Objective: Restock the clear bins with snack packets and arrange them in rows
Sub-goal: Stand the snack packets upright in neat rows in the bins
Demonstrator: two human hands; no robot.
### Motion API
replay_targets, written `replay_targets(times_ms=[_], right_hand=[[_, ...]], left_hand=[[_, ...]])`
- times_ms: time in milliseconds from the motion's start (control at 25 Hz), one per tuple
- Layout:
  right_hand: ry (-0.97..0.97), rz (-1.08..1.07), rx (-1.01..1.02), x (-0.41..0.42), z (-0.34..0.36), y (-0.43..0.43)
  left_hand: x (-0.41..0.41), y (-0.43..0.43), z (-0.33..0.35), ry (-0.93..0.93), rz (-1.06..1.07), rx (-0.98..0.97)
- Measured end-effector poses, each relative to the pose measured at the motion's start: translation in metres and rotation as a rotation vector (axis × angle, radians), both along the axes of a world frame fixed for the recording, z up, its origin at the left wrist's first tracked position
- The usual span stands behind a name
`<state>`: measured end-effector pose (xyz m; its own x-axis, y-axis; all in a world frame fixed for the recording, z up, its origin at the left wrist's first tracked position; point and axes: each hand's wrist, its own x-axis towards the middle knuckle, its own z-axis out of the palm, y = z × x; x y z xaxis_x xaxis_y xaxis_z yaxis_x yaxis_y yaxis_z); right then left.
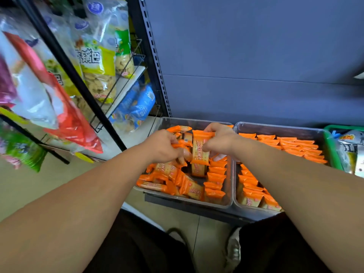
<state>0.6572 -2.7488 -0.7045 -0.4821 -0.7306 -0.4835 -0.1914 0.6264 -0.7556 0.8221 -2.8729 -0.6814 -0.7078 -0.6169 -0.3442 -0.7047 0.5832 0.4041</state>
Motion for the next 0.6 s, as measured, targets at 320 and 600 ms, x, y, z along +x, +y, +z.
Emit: replay_targets(times_ms=[320, 600], right_hand=[[0.158, 0.183, 0.099, 0.005, -0.021, -0.01], [0.47, 0.365, 0.169, -0.004, -0.085, -0.016]], left_hand=[[0.002, -0.011, 0.004, 0.059, 0.074, -0.009], [0.012, -0.043, -0.022, 0.11, 0.19, 0.346]])
